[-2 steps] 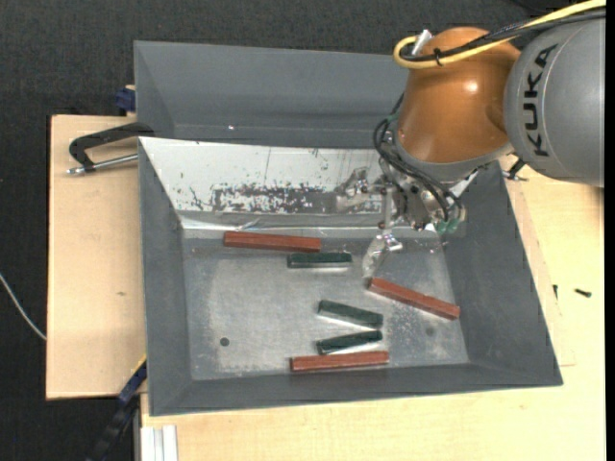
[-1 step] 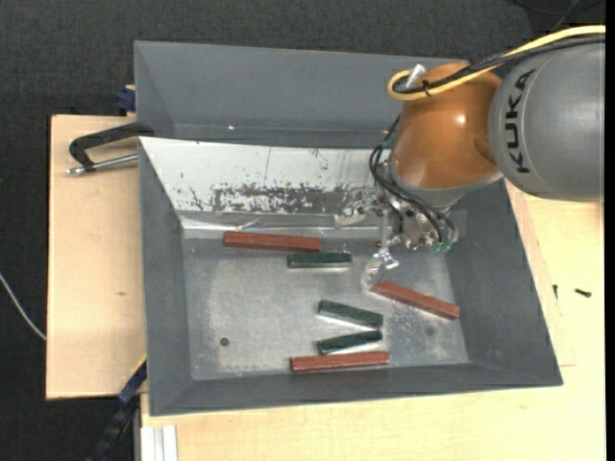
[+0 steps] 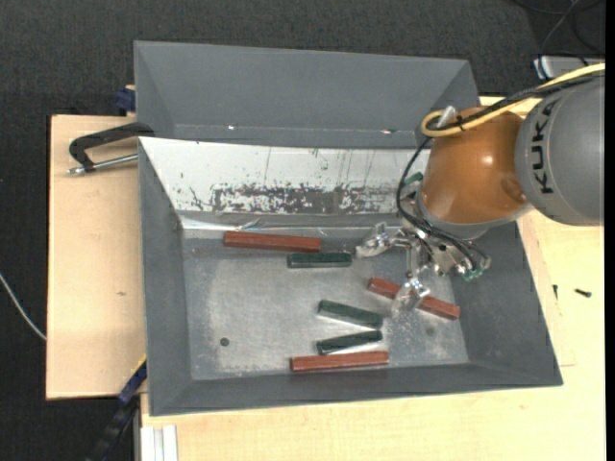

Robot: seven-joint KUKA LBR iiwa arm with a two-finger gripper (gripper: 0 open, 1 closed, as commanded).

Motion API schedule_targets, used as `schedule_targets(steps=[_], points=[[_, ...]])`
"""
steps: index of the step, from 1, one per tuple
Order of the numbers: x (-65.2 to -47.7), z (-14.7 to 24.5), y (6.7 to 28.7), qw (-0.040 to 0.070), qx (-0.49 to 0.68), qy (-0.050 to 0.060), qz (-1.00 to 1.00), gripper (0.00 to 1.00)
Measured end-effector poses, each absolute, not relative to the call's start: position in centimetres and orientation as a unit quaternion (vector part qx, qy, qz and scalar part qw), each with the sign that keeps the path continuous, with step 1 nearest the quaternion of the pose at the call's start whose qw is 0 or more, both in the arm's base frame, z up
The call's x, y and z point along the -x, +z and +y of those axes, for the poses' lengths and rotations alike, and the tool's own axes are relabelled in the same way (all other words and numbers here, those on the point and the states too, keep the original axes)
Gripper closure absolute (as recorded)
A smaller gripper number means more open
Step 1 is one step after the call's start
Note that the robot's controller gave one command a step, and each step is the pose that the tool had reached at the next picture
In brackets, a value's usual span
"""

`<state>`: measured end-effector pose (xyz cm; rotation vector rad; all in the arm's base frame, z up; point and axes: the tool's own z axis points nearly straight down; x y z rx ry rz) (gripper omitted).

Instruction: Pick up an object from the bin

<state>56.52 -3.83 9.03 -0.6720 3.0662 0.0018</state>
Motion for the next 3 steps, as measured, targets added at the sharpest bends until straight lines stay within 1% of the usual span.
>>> schedule_targets(steps=[1, 2, 3], points=[[-57.5, -7.6, 7.6, 0.001, 0.143, 0.0, 0.99, 1.0], [-57.5, -7.6, 7.6, 0.001, 0.143, 0.0, 0.99, 1.0], [-57.2, -7.4, 22.9, 0.005, 0.175, -0.001, 0.985, 1.0]])
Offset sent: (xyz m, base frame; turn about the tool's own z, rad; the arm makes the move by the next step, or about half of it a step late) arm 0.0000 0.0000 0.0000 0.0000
